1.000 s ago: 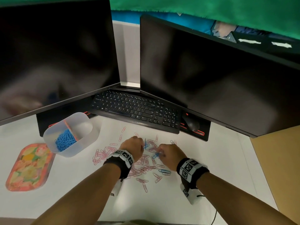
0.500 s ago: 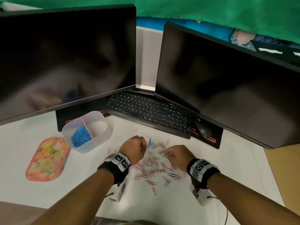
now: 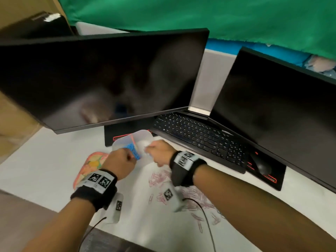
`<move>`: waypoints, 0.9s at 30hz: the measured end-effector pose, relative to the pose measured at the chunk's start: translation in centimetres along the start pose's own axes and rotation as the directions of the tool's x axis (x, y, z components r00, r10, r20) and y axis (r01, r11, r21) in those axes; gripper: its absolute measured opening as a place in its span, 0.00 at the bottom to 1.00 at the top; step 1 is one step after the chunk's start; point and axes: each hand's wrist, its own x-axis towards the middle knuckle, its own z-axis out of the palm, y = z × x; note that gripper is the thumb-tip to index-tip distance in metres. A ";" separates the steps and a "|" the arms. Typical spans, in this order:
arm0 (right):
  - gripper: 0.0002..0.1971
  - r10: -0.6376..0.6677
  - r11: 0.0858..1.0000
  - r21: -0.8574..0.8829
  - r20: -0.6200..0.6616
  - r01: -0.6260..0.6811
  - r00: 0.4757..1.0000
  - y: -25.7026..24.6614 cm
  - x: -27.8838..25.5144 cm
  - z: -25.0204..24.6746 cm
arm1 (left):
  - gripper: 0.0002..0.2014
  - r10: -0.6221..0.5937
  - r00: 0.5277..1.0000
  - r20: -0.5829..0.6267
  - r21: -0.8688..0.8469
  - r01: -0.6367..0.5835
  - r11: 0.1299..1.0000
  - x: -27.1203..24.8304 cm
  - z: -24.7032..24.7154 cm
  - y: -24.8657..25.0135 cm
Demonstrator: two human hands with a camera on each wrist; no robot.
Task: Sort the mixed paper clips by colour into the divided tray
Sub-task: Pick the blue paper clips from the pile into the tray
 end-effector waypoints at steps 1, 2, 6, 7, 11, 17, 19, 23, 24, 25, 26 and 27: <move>0.09 -0.010 0.998 -0.068 -0.003 0.010 1.000 -1.5 0.8 0.9 | 0.09 -0.024 1.000 -0.011 0.063 0.025 0.998 0.4 -0.7 -0.2; 0.12 -0.001 0.992 -0.123 -0.010 0.000 1.000 -2.9 1.6 1.6 | 0.11 -0.047 0.999 -0.007 0.120 0.048 0.992 0.9 -1.2 -0.4; 0.14 0.094 0.949 -0.297 -0.053 -0.106 0.994 -6.4 3.9 3.9 | 0.13 -0.075 0.995 0.059 0.208 0.061 0.976 3.3 -1.6 -0.3; 0.11 0.126 0.940 -0.310 -0.060 -0.138 0.990 -7.0 4.3 4.3 | 0.12 -0.084 0.994 0.063 0.202 0.070 0.977 3.7 -1.6 -0.2; 0.08 0.150 0.927 -0.330 -0.101 -0.175 0.984 -7.8 5.4 4.7 | 0.14 -0.139 0.988 0.059 0.115 0.132 0.985 4.8 -1.9 -0.6; 0.11 0.147 0.897 -0.407 -0.086 -0.169 0.985 -8.6 6.5 4.9 | 0.08 -0.148 0.985 0.087 0.030 0.146 0.989 5.3 -2.8 -0.9; 0.08 0.157 0.885 -0.433 -0.067 -0.171 0.985 -8.9 6.7 4.9 | 0.07 -0.155 0.983 0.103 0.001 0.156 0.988 5.2 -3.1 -0.8; 0.08 0.141 0.897 -0.417 -0.044 -0.146 0.989 -9.1 6.6 4.6 | 0.13 -0.180 0.976 0.119 -0.053 0.187 0.981 5.2 -3.6 -1.0; 0.06 0.129 0.928 -0.348 -0.034 -0.132 0.991 -9.0 6.6 4.6 | 0.14 -0.187 0.975 0.119 -0.071 0.197 0.978 5.2 -3.7 -1.0; 0.08 0.102 0.963 -0.246 -0.022 -0.105 0.994 -8.8 6.5 4.6 | 0.15 -0.197 0.972 0.125 -0.084 0.208 0.974 5.2 -3.8 -1.0; 0.13 0.078 0.984 -0.159 -0.017 -0.079 0.997 -8.5 6.5 4.5 | 0.15 -0.202 0.971 0.128 -0.090 0.214 0.973 5.2 -4.0 -1.1; 0.17 0.078 0.992 -0.103 -0.011 -0.079 0.997 -8.6 6.1 4.4 | 0.15 -0.209 0.970 0.127 -0.085 0.221 0.972 5.2 -4.1 -1.1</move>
